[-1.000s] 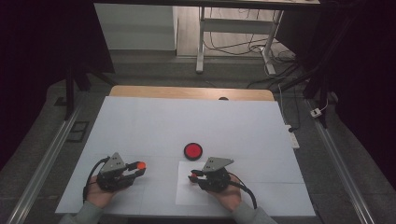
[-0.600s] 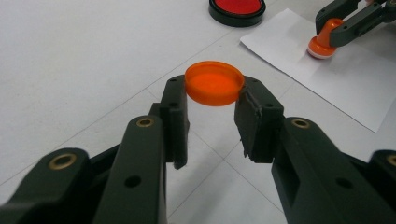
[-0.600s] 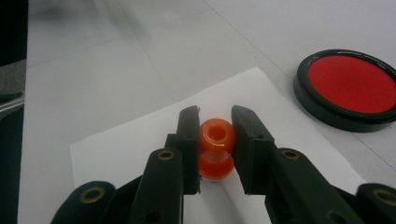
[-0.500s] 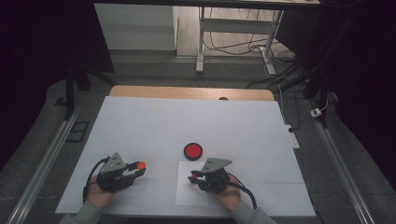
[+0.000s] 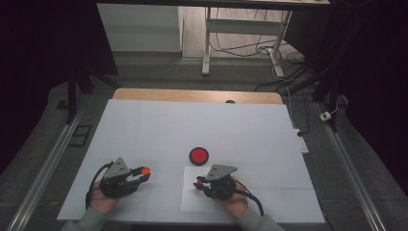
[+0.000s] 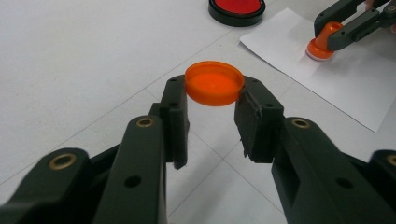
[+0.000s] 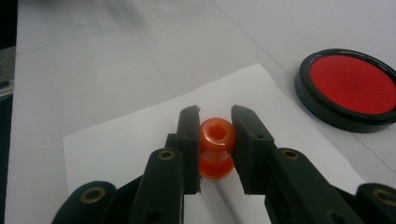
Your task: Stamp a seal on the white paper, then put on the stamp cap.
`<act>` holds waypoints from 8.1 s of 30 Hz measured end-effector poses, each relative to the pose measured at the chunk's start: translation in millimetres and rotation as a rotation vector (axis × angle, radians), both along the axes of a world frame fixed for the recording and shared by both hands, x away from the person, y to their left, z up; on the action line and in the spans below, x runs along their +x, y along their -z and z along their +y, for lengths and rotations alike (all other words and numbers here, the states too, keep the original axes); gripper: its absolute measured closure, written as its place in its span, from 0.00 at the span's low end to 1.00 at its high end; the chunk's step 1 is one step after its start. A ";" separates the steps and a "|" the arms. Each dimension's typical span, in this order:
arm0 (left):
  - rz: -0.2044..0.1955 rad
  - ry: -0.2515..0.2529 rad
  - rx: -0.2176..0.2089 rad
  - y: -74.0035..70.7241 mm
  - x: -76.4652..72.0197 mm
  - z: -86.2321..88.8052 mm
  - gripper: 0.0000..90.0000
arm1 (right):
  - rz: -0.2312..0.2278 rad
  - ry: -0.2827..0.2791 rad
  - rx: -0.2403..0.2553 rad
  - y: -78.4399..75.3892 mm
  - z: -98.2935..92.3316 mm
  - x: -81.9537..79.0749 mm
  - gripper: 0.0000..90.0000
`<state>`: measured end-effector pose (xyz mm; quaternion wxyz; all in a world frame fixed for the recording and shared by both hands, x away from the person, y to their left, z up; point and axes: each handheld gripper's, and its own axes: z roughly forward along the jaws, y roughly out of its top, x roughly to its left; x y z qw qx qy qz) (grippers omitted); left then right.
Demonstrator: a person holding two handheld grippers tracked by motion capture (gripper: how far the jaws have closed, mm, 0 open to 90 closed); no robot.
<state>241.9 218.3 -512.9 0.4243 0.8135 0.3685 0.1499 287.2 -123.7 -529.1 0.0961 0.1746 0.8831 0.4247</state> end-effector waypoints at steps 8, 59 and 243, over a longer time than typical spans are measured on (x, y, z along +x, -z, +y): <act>0.001 -0.002 0.001 0.5 -0.1 -0.8 0.72 | -0.031 0.002 -0.035 -0.9 2.8 -3.4 0.81; 0.002 -0.005 0.000 0.6 -0.6 -1.1 0.72 | -0.033 -0.002 0.024 5.5 -2.5 -3.5 0.81; -0.006 0.199 0.061 -11.7 34.2 -90.8 0.72 | -0.034 0.093 0.384 -53.3 -34.1 10.0 0.80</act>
